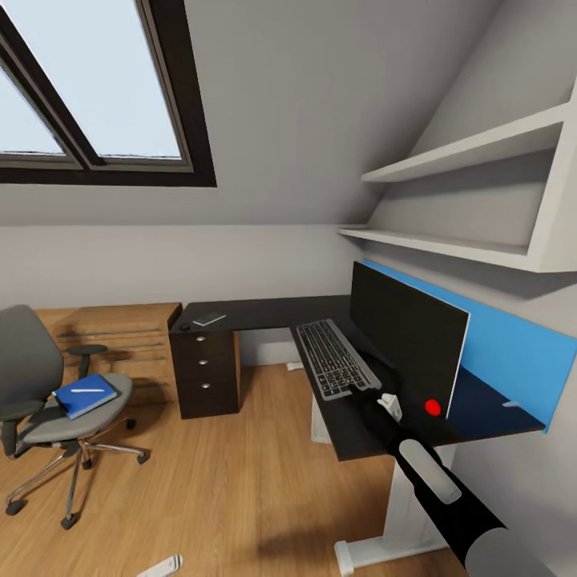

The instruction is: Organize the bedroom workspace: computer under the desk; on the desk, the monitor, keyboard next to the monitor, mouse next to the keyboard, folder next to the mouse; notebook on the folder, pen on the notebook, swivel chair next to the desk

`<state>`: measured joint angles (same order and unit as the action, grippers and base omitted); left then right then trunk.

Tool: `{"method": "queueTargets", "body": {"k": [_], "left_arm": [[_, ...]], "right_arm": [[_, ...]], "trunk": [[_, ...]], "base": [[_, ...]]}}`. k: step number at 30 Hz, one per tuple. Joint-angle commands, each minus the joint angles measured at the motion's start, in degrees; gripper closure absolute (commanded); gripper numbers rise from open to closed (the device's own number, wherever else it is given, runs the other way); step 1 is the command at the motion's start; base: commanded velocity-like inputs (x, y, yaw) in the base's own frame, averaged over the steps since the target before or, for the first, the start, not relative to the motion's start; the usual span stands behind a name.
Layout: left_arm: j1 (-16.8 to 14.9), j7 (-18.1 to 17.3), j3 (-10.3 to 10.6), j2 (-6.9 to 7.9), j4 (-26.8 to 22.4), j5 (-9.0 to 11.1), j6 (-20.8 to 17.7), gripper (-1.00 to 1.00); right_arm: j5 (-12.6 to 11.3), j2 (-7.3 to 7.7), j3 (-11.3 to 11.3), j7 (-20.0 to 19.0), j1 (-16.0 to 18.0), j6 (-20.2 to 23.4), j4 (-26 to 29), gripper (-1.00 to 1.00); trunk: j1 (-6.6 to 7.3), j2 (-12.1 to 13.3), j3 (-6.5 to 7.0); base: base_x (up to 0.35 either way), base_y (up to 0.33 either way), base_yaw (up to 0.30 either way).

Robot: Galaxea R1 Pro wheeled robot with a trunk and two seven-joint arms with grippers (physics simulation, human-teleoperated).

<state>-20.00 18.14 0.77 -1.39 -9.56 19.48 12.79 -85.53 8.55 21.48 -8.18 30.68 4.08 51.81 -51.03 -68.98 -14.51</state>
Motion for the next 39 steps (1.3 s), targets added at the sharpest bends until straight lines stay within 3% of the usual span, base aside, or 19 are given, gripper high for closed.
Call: {"method": "queueTargets", "body": {"k": [1, 16, 30, 39], "left_arm": [[-0.04, 0.14, 0.11, -0.01, 0.01, 0.29, 0.21, -1.00], [-0.04, 0.14, 0.11, -0.05, 0.01, 0.29, 0.21, -1.00], [-0.04, 0.15, 0.06, -0.38, 0.25, 0.28, 0.29, -1.00], [-0.04, 0.14, 0.02, -0.37, 0.25, 0.29, 0.30, -1.00]], "right_arm": [[-0.69, 0.06, 0.15, -0.33, 0.07, 0.05, -0.02, 1.00], [-0.83, 0.14, 0.03, -0.44, 0.08, 0.07, -2.00, 1.00], [-0.51, -0.04, 0.14, -0.28, -0.01, -0.19, -3.39, 1.00], [-0.59, -0.03, 0.15, -0.34, -0.01, -0.13, -3.39, 1.00]], "trunk": [[-0.23, -0.46, -0.26], [-3.52, -6.48, -2.95], [-3.52, -6.47, -2.95], [-3.52, -6.47, -2.95]], "base": [[0.000, 0.000, 0.000], [0.000, 0.000, 0.000], [0.006, 0.000, 0.000], [0.233, 0.000, 0.000]]}}
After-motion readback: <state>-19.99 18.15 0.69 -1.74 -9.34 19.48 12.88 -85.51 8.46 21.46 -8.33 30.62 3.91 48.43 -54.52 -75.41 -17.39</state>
